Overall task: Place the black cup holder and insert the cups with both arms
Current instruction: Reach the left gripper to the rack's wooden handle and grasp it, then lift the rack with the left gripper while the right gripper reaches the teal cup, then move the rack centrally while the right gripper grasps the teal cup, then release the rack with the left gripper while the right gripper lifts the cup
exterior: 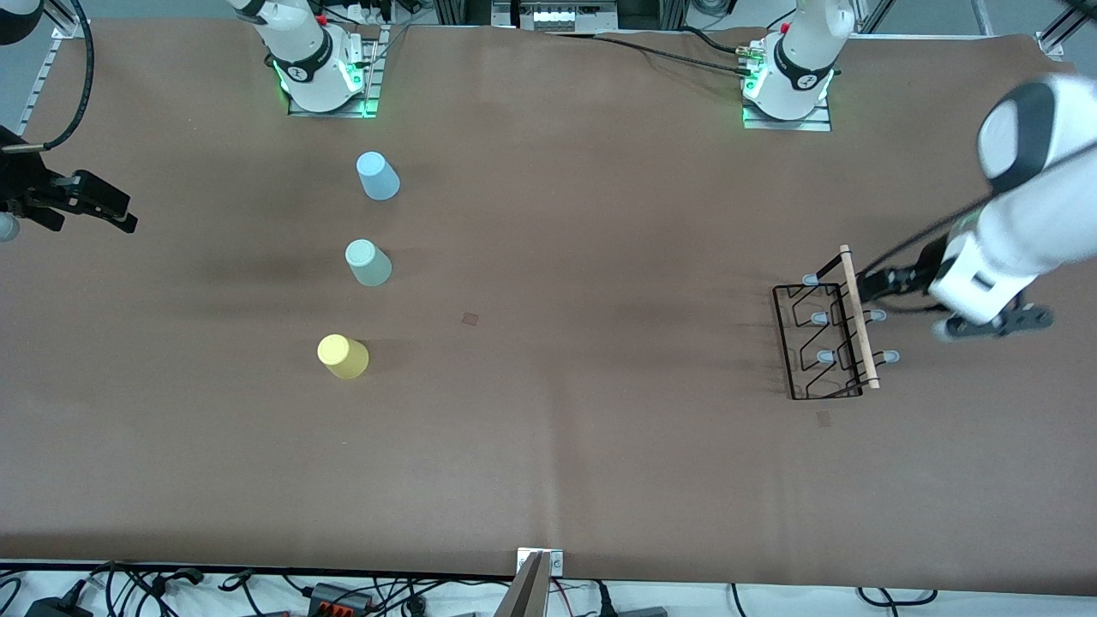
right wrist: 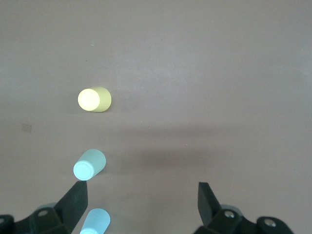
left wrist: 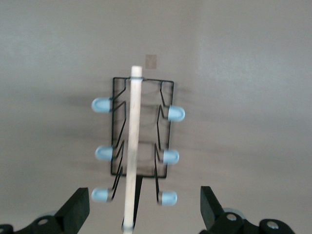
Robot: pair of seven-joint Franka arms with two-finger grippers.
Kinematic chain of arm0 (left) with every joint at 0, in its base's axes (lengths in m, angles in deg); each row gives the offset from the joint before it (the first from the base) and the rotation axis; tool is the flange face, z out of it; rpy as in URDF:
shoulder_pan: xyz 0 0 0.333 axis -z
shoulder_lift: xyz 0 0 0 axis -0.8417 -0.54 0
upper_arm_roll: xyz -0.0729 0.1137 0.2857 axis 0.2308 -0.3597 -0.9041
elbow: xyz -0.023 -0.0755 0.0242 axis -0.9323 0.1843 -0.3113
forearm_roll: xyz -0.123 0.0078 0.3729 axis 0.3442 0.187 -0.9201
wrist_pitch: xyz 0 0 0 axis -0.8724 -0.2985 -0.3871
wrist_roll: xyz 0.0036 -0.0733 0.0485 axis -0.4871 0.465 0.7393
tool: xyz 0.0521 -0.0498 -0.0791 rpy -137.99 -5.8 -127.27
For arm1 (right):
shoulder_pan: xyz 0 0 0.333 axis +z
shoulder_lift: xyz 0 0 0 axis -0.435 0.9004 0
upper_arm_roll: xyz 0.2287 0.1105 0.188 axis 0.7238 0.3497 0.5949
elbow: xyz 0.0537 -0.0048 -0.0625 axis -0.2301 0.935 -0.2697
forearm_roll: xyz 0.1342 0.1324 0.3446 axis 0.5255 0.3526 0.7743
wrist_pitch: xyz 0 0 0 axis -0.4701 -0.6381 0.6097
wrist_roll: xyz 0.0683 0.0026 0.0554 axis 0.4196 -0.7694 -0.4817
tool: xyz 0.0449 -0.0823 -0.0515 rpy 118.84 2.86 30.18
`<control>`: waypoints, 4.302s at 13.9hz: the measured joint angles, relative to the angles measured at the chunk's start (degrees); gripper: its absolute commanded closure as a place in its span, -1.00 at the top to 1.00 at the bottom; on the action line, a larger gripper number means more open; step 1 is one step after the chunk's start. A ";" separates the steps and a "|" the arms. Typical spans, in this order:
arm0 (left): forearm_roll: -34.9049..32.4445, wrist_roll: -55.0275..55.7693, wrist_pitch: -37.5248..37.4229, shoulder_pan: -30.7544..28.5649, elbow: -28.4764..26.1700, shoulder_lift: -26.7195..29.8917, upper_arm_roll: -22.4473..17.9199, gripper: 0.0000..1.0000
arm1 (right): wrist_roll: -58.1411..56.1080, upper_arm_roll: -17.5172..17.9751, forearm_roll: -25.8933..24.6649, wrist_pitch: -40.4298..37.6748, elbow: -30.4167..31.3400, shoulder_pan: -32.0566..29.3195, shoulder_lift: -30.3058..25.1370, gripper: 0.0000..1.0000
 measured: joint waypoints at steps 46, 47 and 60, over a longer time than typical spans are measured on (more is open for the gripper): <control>0.54 27.08 -0.12 31.24 8.22 -7.33 0.97 -0.98 | 17.95 1.12 7.26 20.48 19.70 18.30 21.31 1.00; 1.12 27.92 -0.12 32.56 10.01 -8.84 0.96 -0.98 | 17.95 1.12 7.38 20.48 19.99 18.30 21.56 1.00; 1.79 38.49 5.12 42.58 25.51 -26.16 0.90 -0.87 | 17.95 1.13 7.48 20.46 23.62 18.30 22.05 -0.11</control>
